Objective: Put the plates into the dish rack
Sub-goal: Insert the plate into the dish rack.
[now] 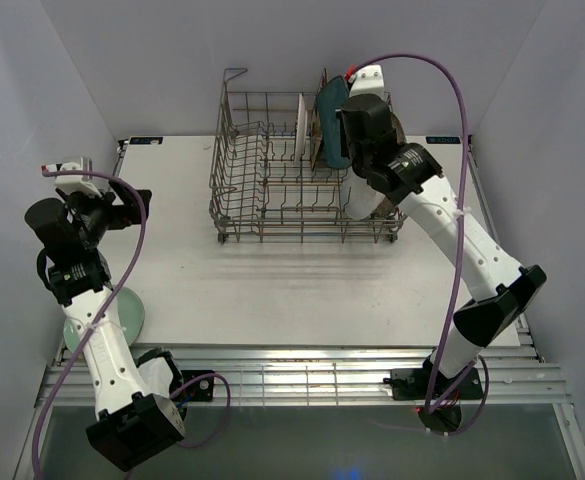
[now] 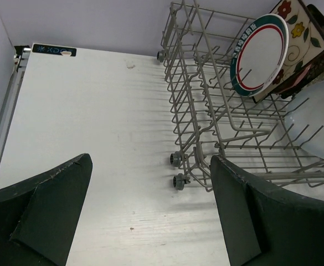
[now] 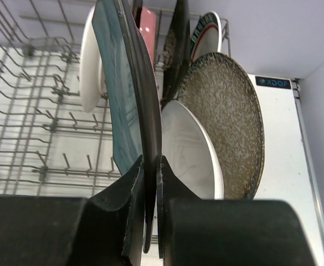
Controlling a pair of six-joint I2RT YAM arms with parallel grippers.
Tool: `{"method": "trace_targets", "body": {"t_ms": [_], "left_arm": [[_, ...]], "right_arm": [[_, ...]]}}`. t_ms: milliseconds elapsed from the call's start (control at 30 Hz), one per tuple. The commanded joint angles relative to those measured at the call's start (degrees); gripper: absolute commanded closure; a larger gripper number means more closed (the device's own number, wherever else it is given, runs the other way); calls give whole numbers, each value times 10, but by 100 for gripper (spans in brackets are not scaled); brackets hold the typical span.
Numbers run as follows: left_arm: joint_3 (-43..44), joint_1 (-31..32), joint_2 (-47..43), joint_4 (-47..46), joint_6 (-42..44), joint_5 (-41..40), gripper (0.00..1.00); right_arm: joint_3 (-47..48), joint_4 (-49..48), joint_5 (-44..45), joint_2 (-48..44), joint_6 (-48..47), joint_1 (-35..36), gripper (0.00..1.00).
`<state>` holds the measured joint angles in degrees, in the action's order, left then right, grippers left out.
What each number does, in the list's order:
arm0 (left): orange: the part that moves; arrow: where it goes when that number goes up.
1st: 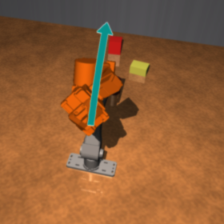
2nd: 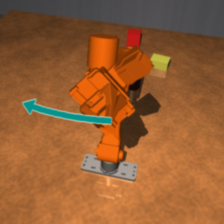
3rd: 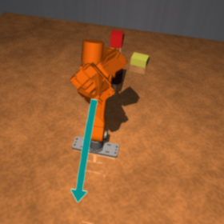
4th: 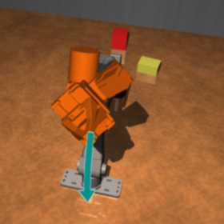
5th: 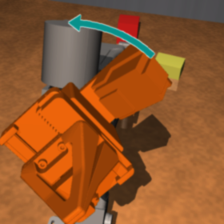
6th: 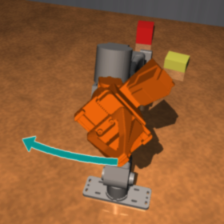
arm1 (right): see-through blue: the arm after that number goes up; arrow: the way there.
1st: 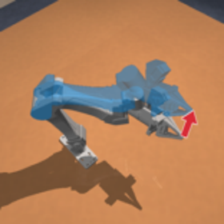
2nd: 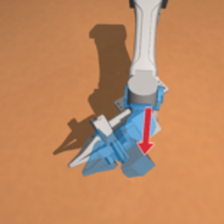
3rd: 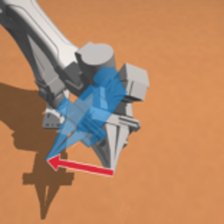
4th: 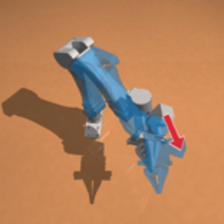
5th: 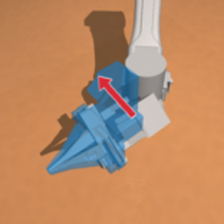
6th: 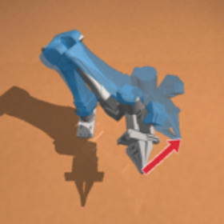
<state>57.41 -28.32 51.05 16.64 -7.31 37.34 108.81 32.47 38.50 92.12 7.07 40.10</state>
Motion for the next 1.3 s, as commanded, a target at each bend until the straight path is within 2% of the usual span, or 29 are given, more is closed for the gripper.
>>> {"method": "trace_targets", "body": {"t_ms": [0,167,733,1267], "left_arm": [[-16,2,-9,-13,15,-10,2],[-27,1,-4,-18,19,-11,2],[-48,2,-3,-27,22,-3,2],[-57,2,-8,-28,27,-3,2]], "right_arm": [[82,17,58,20,9,0,92],[83,43,90,35,10,0,92],[63,100,109,57,16,0,92],[29,100,80,90,38,-17,92]]}}
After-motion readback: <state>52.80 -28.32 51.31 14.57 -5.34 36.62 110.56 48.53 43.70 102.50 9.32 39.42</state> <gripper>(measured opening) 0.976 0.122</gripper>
